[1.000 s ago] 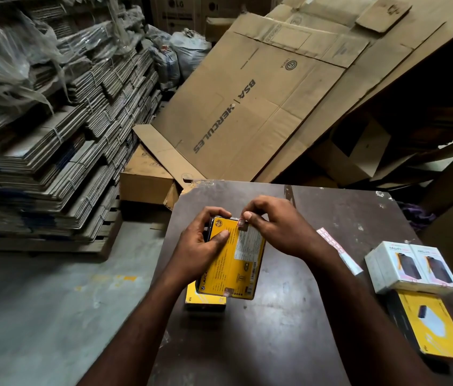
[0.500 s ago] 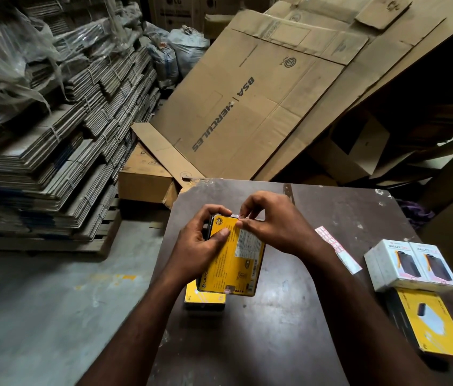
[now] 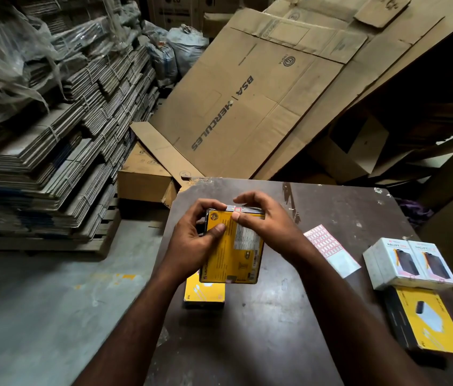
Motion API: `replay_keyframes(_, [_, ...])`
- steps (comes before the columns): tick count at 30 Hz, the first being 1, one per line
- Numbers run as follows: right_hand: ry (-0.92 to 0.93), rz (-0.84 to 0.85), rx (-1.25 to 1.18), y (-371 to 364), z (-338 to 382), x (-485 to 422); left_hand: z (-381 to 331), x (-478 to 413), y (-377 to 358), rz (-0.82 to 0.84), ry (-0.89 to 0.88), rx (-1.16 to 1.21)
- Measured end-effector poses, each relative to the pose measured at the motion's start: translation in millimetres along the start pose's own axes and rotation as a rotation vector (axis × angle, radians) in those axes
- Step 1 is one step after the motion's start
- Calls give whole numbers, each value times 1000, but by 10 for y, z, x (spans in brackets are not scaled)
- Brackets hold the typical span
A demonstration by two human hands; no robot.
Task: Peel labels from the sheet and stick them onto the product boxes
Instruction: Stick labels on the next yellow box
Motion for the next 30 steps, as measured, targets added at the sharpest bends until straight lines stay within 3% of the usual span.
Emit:
replay_keyframes(5, [-69, -113, -306, -24, -83, 65, -53, 13, 4, -7, -37, -22])
replay_keyframes(13, [-116, 32, -357, -54, -135, 92, 3, 68, 11, -14, -11, 6])
replay_keyframes(20, [-155, -152, -374, -79, -101, 79, -89, 47, 3, -25, -100, -61])
replay_keyframes(26, [-340, -295, -575, -120, -186, 114, -104, 118, -34, -74, -190, -134])
replay_keyframes(30, [-345, -346, -587, -149, -206, 170, -79, 157, -56, -84, -198, -125])
Point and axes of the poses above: each hand's wrist, its own x-axis away from the middle knuckle, its own y-axis out of the back of the hand, z = x × y, the point moved 6 cm from there along -x, towards the middle knuckle, and after that the axes turned 9 degrees about -z, right-handed, at the moved point
